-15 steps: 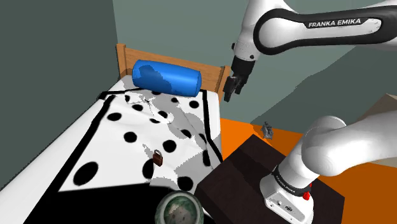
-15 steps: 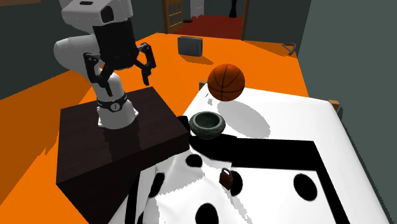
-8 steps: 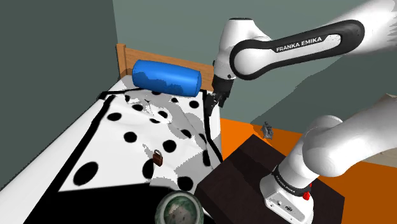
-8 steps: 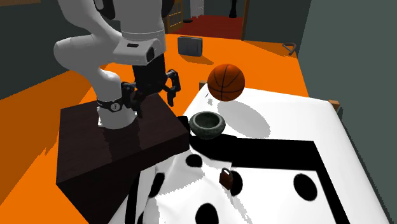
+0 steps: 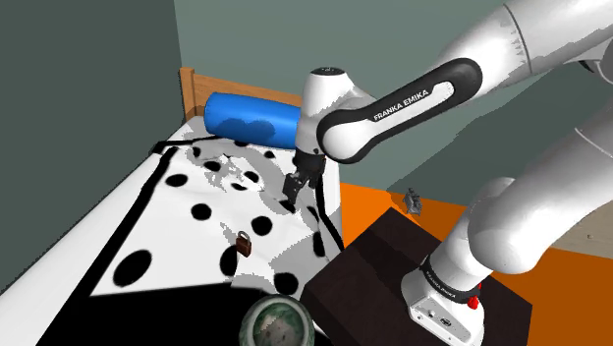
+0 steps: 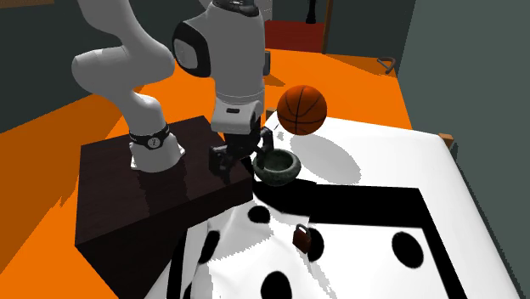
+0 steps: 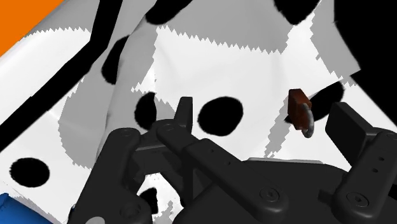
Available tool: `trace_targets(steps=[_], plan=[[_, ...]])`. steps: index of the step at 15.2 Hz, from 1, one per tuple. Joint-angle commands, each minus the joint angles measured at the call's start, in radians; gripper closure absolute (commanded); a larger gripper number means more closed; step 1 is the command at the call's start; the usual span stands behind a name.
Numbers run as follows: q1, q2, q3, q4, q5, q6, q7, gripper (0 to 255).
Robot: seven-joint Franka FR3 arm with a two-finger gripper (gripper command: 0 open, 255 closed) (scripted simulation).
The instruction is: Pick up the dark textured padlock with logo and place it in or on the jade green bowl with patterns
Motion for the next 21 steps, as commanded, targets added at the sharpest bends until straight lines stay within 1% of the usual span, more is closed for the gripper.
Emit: trace_targets(steps=[1, 4, 7, 10, 14, 15, 21], plan=[[0.003, 0.08, 0.021, 0.022, -0.024, 0.059, 0.039, 0], [0.011, 0.204, 0.044, 0.069, -0.08, 0.134, 0.112, 0], [0.032, 0.331, 0.049, 0.127, -0.155, 0.195, 0.194, 0], [0.07, 0.455, 0.033, 0.199, -0.231, 0.242, 0.275, 0], [0.138, 0.615, -0.005, 0.311, -0.31, 0.283, 0.362, 0], [0.156, 0.654, -0.015, 0.342, -0.324, 0.291, 0.378, 0], [0.18, 0.727, -0.045, 0.365, -0.354, 0.34, 0.402, 0]])
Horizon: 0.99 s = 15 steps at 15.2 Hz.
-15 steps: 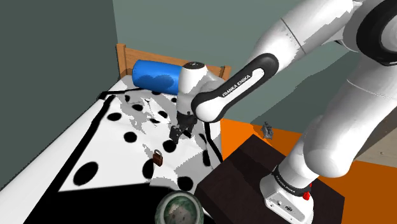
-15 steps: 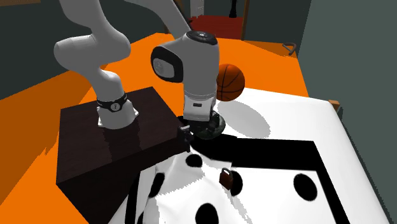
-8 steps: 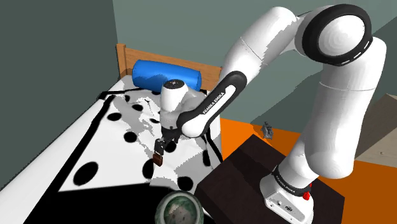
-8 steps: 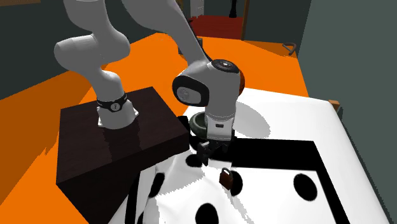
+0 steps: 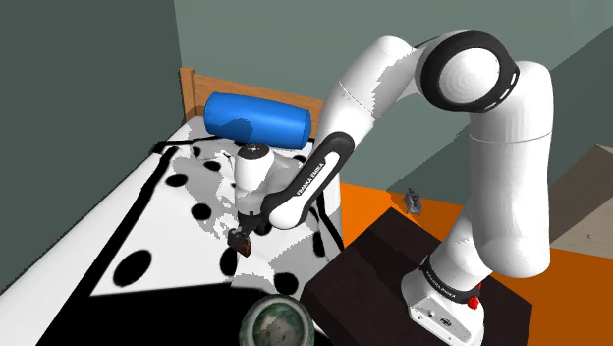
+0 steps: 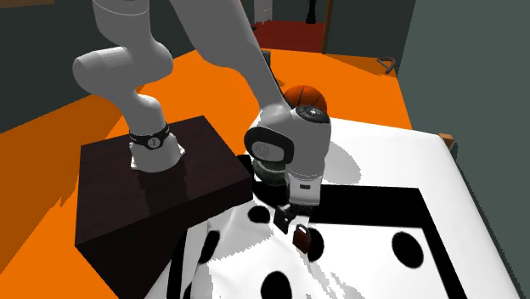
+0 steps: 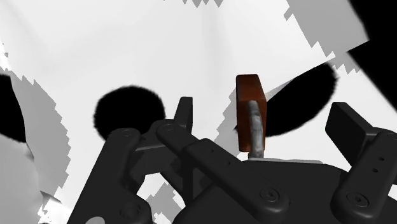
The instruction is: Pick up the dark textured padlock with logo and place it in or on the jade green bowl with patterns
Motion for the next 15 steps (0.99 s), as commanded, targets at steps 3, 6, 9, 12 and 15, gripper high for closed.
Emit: trace_targets(steps=[3, 6, 9, 12, 15], plan=[[0.016, 0.051, -0.02, 0.017, -0.019, 0.035, 0.015, 0], [0.016, 0.051, -0.02, 0.017, -0.019, 0.035, 0.015, 0], [0.016, 0.051, -0.02, 0.017, -0.019, 0.035, 0.015, 0], [0.016, 0.051, -0.02, 0.017, -0.019, 0.034, 0.015, 255], [0.016, 0.051, -0.02, 0.017, -0.019, 0.034, 0.015, 255]])
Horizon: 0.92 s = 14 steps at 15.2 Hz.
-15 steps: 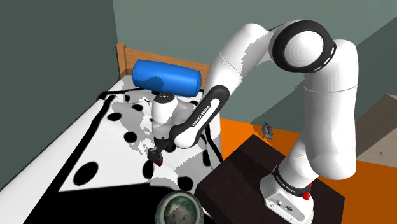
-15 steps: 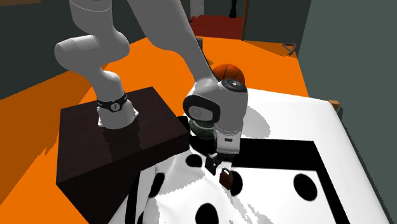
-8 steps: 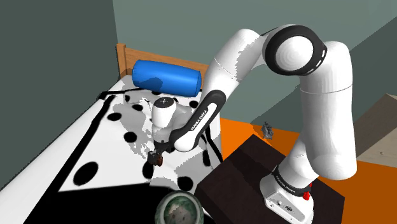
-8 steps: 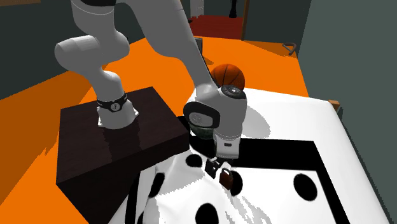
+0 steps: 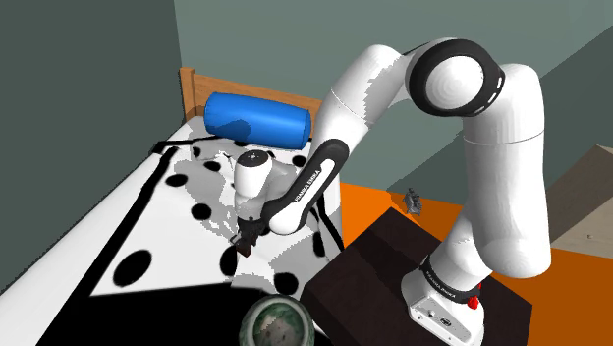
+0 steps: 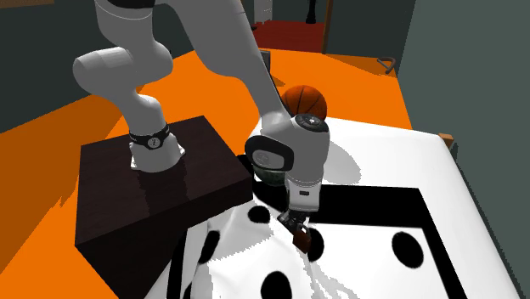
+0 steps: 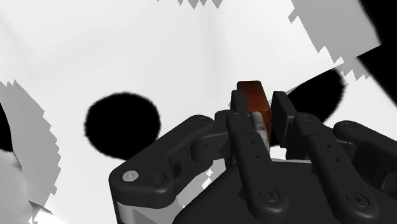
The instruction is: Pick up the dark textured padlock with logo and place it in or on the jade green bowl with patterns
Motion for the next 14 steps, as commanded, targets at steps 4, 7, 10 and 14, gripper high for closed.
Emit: trace_targets(steps=[4, 7, 10, 14], plan=[[-0.001, 0.0, 0.0, 0.0, 0.0, 0.0, 0.0, 255], [-0.009, -0.026, 0.01, -0.009, 0.009, -0.018, -0.007, 255], [-0.021, -0.066, 0.026, -0.02, 0.025, -0.046, -0.02, 255], [-0.037, -0.117, 0.048, -0.032, 0.048, -0.085, -0.037, 255]])
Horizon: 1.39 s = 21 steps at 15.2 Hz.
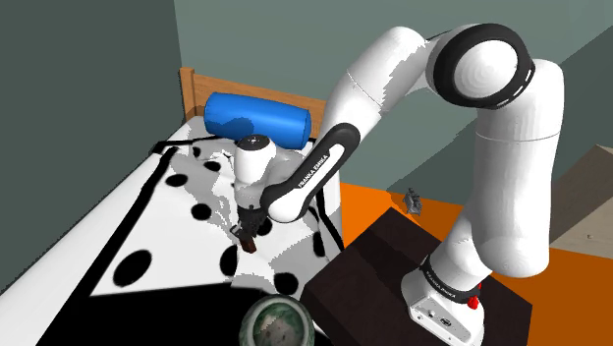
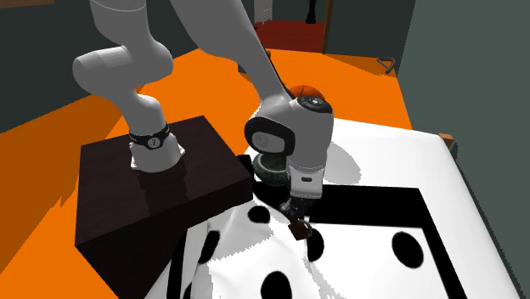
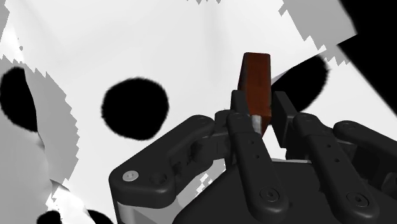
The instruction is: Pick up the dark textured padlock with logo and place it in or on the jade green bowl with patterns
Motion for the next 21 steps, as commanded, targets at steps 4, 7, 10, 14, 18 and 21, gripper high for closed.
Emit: trace_targets(steps=[4, 7, 10, 14, 18, 21], plan=[[-0.018, -0.065, 0.025, -0.016, 0.031, -0.049, -0.022, 255], [-0.028, -0.102, 0.039, -0.02, 0.05, -0.08, -0.036, 255], [-0.037, -0.138, 0.051, -0.022, 0.07, -0.113, -0.051, 255], [-0.047, -0.185, 0.065, -0.022, 0.097, -0.157, -0.07, 255], [-0.055, -0.229, 0.076, -0.018, 0.123, -0.203, -0.089, 255], [-0.059, -0.261, 0.083, -0.012, 0.141, -0.239, -0.102, 255]])
